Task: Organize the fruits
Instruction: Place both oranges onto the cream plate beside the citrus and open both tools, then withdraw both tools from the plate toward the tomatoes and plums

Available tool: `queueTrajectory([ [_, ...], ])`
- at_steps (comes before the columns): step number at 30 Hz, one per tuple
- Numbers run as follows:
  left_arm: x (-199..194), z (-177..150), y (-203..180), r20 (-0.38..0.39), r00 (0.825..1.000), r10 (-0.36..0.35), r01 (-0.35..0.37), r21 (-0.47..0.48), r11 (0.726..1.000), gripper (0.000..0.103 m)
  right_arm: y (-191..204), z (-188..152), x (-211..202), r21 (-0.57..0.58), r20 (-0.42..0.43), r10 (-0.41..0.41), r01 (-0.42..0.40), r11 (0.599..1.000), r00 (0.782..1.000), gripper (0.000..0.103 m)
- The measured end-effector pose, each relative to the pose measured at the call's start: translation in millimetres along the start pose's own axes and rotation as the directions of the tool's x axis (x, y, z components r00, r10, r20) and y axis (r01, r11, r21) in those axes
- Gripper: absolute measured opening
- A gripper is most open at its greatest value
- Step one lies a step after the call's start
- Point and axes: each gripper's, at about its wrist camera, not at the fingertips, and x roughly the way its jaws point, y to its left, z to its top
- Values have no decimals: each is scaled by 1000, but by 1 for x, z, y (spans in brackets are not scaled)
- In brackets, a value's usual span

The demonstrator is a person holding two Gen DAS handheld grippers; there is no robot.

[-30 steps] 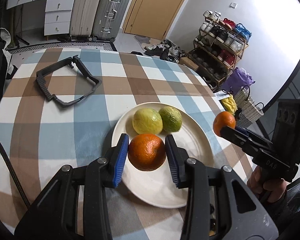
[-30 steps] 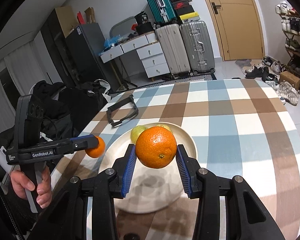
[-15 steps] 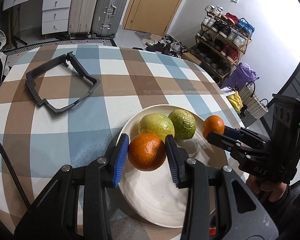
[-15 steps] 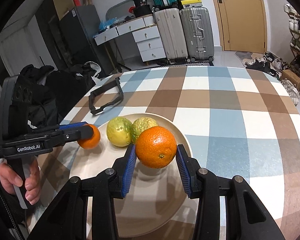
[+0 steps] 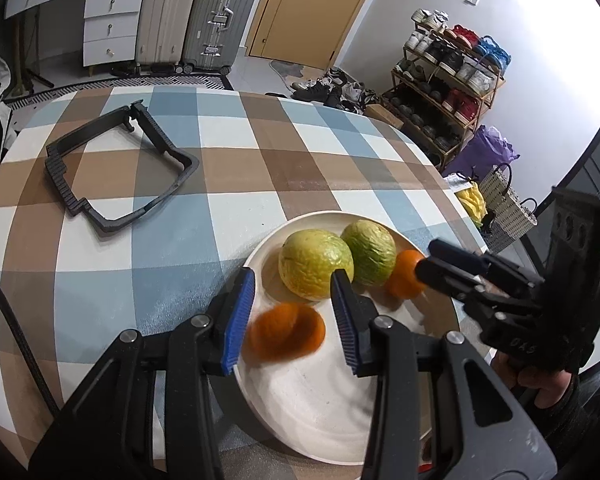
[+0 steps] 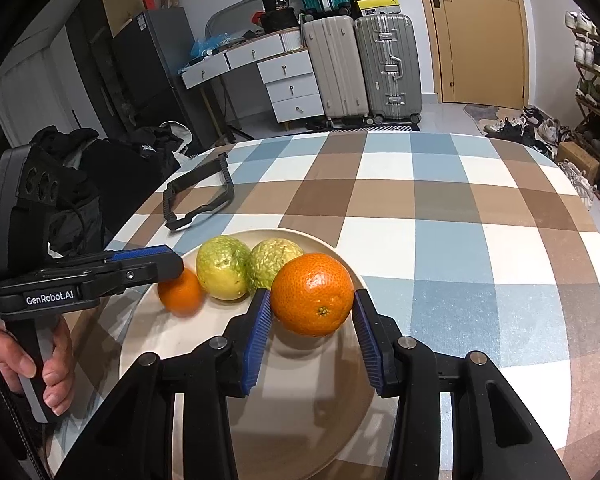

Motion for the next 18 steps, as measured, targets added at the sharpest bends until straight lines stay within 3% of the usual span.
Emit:
queueTrajectory([
  [2, -2, 0, -3, 4, 1000, 14, -14, 11, 1000, 36, 2, 1, -8, -8, 36, 3, -3, 1000, 999, 52],
  [7, -19, -4, -10, 25, 999, 31, -31, 18, 999, 42, 7, 5, -29, -23, 93, -15, 18, 1000, 996, 52],
  [9, -29, -7, -14, 41, 998, 46, -46, 24, 999, 52, 7, 5, -41, -15, 114, -24, 26, 1000, 993, 53],
  [12, -47, -13, -21, 66, 995, 69, -71, 22, 997, 66, 8, 2, -58, -3, 143, -33, 33, 999, 989, 66],
  [18, -82, -32, -35, 109, 988, 107, -109, 18, 994, 81, 18, -13, -99, -5, 194, -42, 44, 999, 980, 80],
])
